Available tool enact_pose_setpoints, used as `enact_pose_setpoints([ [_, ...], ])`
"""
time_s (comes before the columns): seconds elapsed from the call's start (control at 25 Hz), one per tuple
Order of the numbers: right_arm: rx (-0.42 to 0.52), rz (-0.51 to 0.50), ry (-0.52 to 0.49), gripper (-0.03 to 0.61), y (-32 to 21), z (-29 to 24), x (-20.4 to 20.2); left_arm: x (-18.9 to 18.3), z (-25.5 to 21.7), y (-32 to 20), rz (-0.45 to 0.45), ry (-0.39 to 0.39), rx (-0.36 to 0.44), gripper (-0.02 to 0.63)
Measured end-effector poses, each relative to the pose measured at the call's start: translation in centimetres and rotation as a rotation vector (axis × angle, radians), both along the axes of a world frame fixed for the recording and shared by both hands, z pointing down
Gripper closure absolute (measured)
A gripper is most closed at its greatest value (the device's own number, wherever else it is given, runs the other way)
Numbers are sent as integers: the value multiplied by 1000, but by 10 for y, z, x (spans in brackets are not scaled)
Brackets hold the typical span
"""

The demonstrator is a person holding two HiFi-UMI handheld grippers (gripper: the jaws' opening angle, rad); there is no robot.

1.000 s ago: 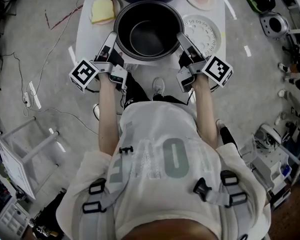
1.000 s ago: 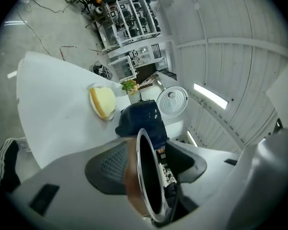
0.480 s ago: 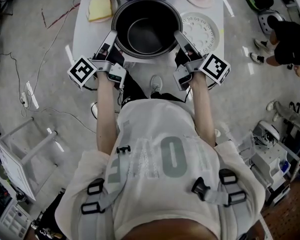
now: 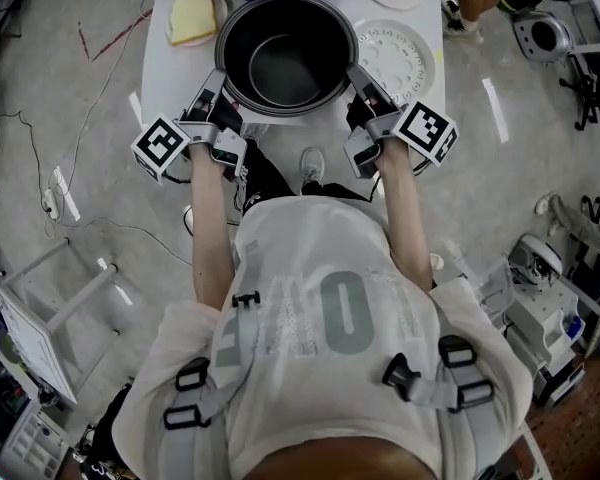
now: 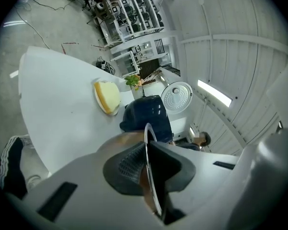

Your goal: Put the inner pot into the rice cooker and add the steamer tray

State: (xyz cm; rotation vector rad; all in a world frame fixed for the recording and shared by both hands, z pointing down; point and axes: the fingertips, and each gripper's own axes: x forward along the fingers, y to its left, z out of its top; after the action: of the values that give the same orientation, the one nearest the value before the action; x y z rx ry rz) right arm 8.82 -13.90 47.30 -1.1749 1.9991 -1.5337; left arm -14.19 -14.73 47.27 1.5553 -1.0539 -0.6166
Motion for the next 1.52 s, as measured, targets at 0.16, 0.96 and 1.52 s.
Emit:
enact_pose_setpoints([
  [0.16, -3, -5, -4, 537, 0, 0, 0, 0, 0, 0, 1, -7, -2, 571],
  [0.96, 12, -59, 87, 534, -1, 0, -4, -1, -22, -3, 15, -155, 65, 574],
  [1.52, 198, -138, 145, 532, 10, -71, -8, -2, -89, 26, -8, -235, 252, 572],
])
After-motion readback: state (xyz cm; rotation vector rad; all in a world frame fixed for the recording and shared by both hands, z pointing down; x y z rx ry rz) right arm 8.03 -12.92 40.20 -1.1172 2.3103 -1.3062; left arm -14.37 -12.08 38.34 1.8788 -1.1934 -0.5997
